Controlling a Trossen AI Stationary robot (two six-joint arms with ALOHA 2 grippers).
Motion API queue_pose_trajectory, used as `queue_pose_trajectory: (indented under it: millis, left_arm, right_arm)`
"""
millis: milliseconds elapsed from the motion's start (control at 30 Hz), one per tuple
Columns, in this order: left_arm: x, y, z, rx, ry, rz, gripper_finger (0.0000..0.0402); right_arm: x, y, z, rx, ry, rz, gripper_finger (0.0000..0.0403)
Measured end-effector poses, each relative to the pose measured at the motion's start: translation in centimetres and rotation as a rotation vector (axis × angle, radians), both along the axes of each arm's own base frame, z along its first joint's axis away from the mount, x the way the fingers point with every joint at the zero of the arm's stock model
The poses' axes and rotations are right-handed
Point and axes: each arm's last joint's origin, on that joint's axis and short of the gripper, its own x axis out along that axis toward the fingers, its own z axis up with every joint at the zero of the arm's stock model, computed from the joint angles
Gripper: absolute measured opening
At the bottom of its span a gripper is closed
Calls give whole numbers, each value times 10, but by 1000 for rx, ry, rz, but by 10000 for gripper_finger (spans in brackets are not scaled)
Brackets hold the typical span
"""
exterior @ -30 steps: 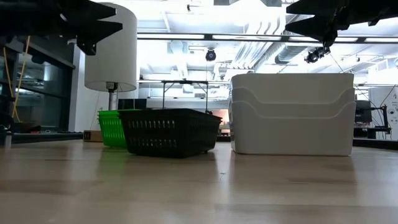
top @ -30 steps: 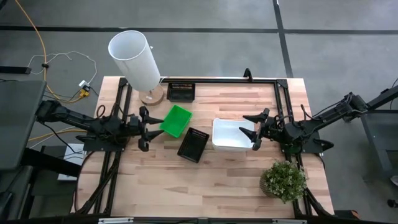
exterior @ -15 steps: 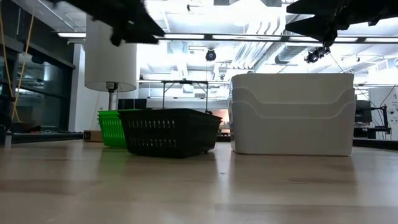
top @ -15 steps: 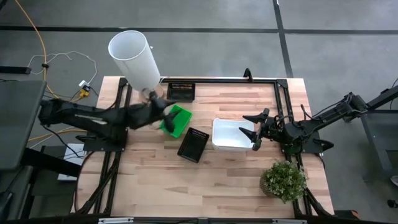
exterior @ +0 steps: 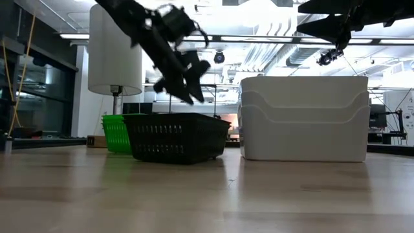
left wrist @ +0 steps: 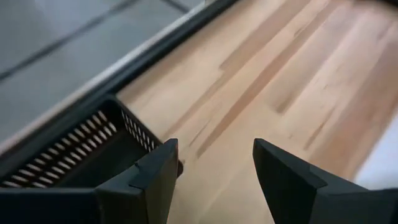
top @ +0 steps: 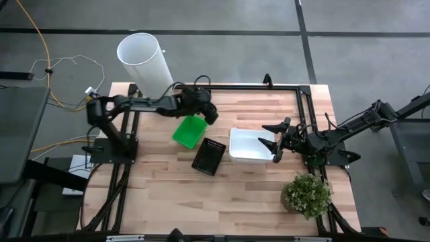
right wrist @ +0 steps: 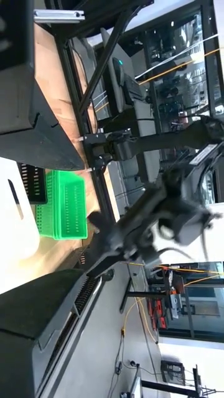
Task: Stack baskets by color
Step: Stack the top black bin on the bottom black bin
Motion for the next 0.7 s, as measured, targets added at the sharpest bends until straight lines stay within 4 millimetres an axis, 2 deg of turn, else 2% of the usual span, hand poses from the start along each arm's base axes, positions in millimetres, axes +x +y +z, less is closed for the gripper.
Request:
queue_pose_trajectory:
  millis: [267, 433, 700]
  left_arm:
    - [2, 32, -45, -90, 80, 91, 195]
    - [0, 40, -56, -76, 109, 140, 195]
    - [-1, 47, -67, -115, 118, 122, 183]
  right_arm:
    - [0, 0, -1, 11, 2, 1, 259]
    - [0, 0, -1, 11, 2, 0, 259]
    - [0, 0, -1, 12, 1, 1, 259]
